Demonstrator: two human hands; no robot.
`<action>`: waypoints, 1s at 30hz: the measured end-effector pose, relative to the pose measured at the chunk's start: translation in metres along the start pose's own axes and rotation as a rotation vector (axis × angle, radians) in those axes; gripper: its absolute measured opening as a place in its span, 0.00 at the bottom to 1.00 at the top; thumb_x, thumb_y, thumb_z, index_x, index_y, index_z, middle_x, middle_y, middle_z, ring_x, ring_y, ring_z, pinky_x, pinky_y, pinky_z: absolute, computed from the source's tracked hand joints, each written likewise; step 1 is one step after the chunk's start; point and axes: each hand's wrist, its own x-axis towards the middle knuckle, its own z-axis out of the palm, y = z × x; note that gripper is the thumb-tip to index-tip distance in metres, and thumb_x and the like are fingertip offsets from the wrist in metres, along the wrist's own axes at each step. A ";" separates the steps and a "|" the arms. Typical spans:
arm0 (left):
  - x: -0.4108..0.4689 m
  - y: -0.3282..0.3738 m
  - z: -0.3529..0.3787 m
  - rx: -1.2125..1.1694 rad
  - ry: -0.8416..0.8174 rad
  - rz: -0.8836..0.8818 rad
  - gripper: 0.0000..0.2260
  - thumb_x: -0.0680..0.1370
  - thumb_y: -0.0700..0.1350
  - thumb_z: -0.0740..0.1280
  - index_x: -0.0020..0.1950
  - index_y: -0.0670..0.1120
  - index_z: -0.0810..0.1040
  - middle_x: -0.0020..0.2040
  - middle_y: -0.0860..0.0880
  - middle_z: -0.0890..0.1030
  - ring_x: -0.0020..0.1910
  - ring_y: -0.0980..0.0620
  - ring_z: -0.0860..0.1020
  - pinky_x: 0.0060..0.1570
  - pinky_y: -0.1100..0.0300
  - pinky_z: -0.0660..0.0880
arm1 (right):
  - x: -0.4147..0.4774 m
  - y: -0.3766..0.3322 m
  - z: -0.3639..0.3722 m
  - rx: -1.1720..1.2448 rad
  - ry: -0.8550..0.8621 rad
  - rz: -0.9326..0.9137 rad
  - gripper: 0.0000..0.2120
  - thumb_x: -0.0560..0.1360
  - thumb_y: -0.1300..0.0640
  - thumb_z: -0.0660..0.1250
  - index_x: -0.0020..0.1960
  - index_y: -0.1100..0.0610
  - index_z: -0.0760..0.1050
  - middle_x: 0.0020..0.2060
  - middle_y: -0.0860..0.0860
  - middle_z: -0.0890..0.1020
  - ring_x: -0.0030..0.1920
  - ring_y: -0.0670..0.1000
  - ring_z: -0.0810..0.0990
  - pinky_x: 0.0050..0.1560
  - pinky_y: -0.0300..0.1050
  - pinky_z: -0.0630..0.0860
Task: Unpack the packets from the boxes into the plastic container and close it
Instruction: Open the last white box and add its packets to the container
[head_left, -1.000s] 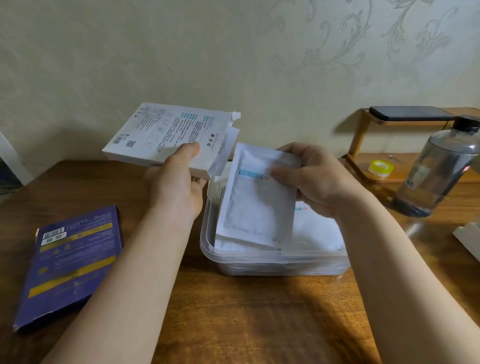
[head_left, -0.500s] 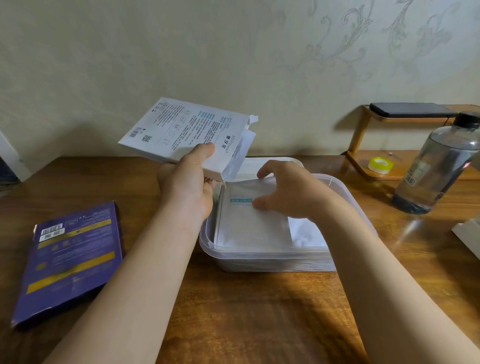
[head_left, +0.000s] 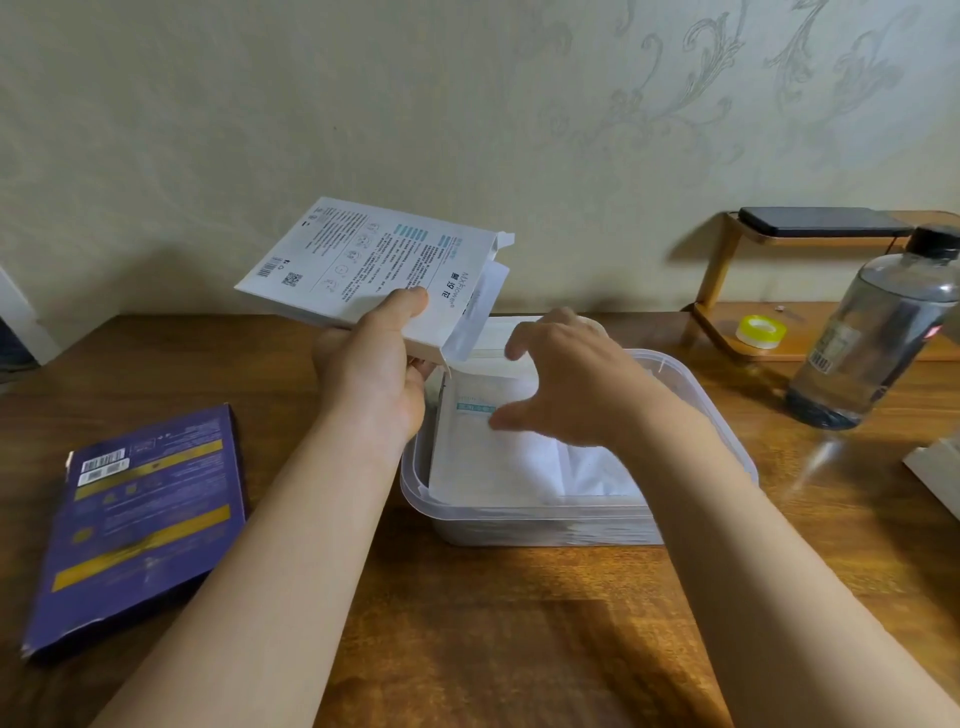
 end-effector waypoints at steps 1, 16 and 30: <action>0.000 0.000 0.000 0.004 0.002 -0.001 0.15 0.75 0.33 0.73 0.55 0.51 0.80 0.50 0.50 0.88 0.44 0.53 0.87 0.41 0.57 0.84 | -0.002 0.001 -0.005 0.036 -0.076 -0.046 0.37 0.67 0.38 0.77 0.71 0.48 0.70 0.69 0.49 0.70 0.67 0.53 0.69 0.61 0.45 0.68; -0.002 -0.004 0.001 0.009 -0.003 -0.007 0.14 0.75 0.31 0.72 0.50 0.50 0.81 0.50 0.51 0.88 0.42 0.54 0.87 0.34 0.61 0.80 | 0.004 0.001 0.026 -0.130 -0.436 -0.240 0.46 0.72 0.28 0.63 0.79 0.36 0.41 0.81 0.44 0.45 0.81 0.53 0.45 0.78 0.59 0.47; -0.005 -0.008 0.003 0.075 -0.023 0.042 0.14 0.75 0.32 0.73 0.50 0.51 0.81 0.46 0.55 0.88 0.42 0.56 0.87 0.32 0.63 0.79 | 0.003 0.001 0.027 -0.110 -0.457 -0.220 0.43 0.72 0.28 0.62 0.79 0.35 0.43 0.81 0.44 0.44 0.81 0.52 0.41 0.78 0.64 0.40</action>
